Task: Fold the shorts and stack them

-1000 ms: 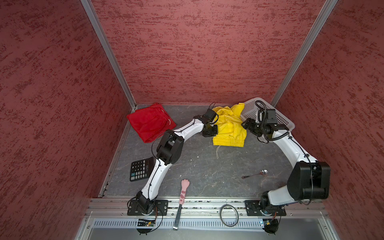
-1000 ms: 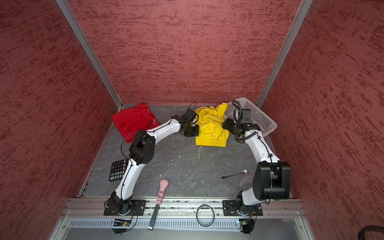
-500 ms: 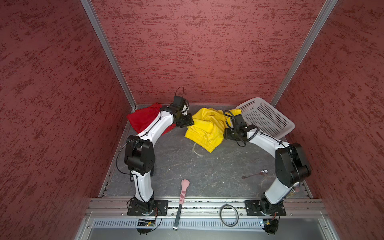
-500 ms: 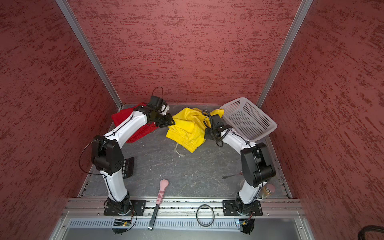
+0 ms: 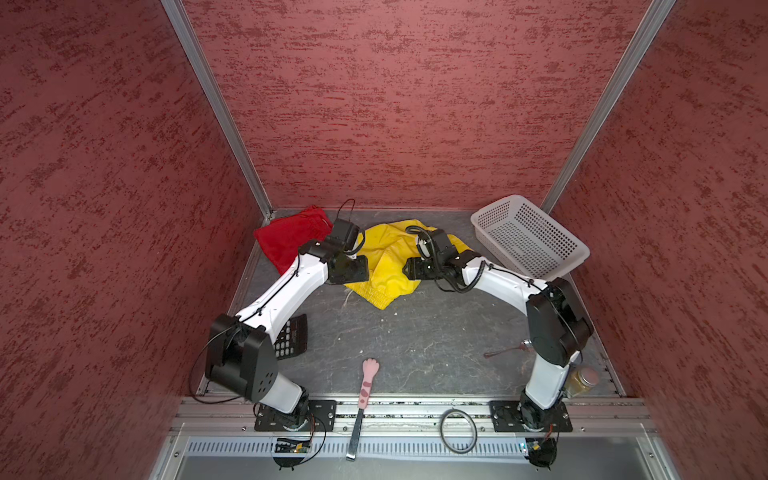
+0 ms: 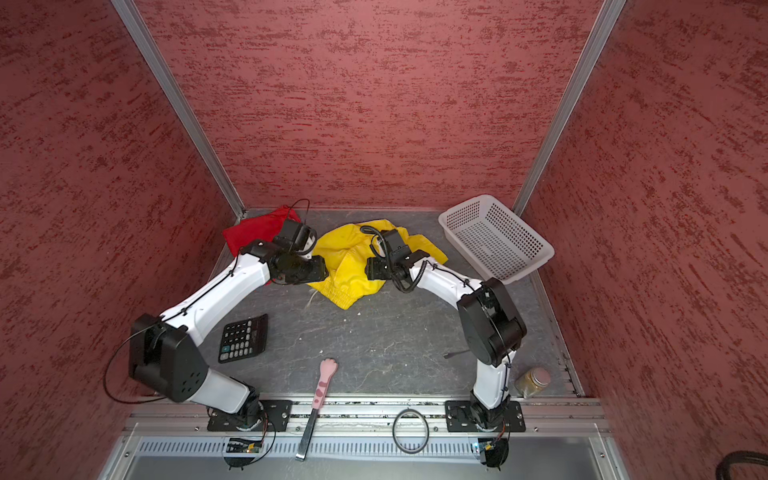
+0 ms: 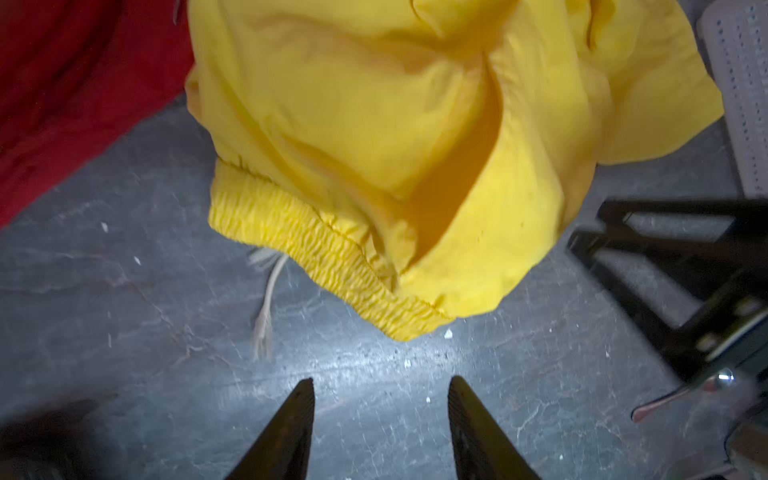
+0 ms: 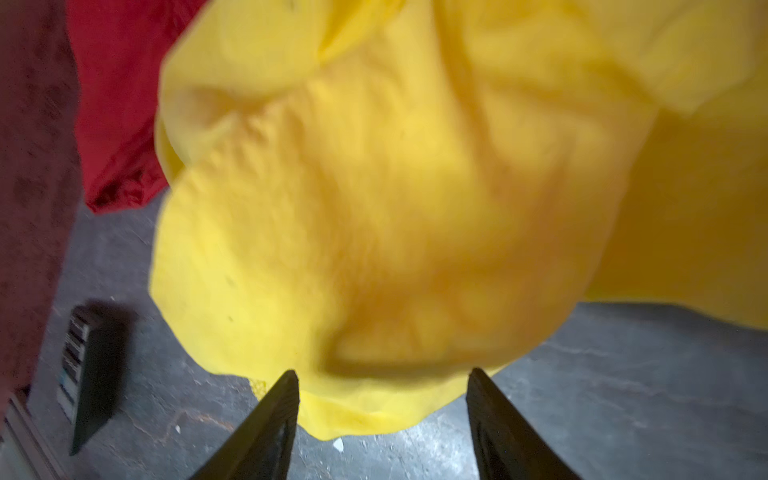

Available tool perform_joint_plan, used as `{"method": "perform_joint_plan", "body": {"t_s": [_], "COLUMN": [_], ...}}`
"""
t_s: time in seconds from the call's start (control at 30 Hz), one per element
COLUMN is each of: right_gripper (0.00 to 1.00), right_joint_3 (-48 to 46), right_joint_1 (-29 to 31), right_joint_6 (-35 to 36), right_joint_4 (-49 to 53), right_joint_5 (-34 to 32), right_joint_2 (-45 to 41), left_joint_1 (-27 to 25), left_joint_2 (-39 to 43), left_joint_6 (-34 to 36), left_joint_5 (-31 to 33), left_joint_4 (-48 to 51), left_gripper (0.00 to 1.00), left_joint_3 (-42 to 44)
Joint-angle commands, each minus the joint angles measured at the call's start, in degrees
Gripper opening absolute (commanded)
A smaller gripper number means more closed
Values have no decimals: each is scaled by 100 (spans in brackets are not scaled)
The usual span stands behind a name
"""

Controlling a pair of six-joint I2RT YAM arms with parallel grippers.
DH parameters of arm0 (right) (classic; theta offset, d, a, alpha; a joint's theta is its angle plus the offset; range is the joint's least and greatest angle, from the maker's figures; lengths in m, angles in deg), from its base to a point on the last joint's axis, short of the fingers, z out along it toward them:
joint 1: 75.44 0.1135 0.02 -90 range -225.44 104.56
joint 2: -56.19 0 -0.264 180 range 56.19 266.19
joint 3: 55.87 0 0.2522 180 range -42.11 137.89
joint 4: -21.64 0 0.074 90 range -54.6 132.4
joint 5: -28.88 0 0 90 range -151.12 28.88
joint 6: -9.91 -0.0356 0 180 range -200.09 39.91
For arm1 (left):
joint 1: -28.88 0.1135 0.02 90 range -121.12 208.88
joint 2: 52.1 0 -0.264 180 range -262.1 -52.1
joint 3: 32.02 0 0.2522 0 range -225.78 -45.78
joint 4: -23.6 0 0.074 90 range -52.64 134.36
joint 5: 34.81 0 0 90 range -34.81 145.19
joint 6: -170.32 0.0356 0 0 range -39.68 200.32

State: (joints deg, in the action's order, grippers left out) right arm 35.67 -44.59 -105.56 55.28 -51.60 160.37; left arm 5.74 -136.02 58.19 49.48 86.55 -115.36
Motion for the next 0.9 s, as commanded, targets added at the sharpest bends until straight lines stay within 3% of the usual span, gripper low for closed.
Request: {"method": "perform_joint_plan", "body": {"t_s": [0.0, 0.1, 0.2, 0.53, 0.8, 0.87], "right_gripper": [66, 68, 69, 70, 66, 66], "right_joint_3": [406, 1124, 1776, 2008, 1193, 829], "right_joint_1": [-374, -388, -378, -387, -396, -403], "right_joint_6": [165, 341, 313, 318, 114, 28], "right_joint_4": [-115, 134, 315, 187, -30, -178], "right_joint_5": [91, 354, 683, 1035, 1005, 954], "right_joint_2": [-30, 639, 1322, 1970, 1997, 1885], "left_joint_1": [-28, -26, -8, -77, 6, 108], "left_joint_2": [425, 738, 672, -543, -1100, -1060], "left_joint_6": [-728, -1194, -1773, -3039, -3323, -3410], "left_joint_5": [-395, -872, -1170, -1380, -1224, -1195], "left_joint_4": [-871, -1977, -3082, -6307, -7227, -7531], "left_gripper": [72, 83, 100, 100, 100, 94], "left_joint_3": [911, 1746, 2353, 3185, 3292, 3468]}}
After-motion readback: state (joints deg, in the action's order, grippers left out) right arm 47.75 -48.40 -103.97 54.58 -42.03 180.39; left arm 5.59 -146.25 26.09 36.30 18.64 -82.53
